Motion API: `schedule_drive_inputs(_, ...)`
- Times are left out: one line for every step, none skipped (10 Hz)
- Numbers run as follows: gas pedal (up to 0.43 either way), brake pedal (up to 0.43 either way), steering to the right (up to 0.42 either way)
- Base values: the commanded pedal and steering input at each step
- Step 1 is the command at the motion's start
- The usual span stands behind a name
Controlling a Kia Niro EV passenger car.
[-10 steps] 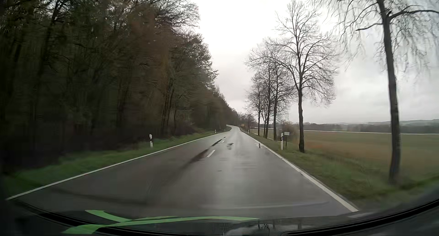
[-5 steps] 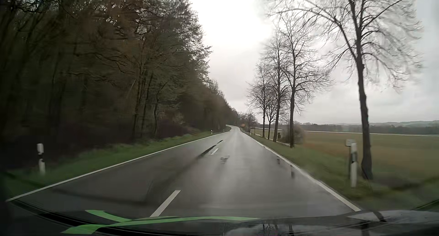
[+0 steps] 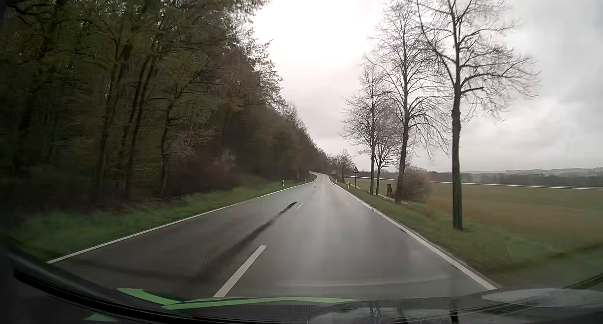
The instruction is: Follow the waypoints while adhering to traffic rules and regulations
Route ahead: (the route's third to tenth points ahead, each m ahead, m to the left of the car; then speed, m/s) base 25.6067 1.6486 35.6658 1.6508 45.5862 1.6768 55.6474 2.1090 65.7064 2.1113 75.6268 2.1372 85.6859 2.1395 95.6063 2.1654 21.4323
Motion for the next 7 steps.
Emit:
schedule_drive_inputs(0.138,0.0,0.0)
schedule_drive_inputs(0.138,0.0,0.0)
schedule_drive_inputs(0.138,0.0,0.001)
schedule_drive_inputs(0.138,0.0,0.001)
schedule_drive_inputs(0.138,0.0,0.001)
schedule_drive_inputs(0.138,0.0,0.001)
schedule_drive_inputs(0.13,0.0,0.001)
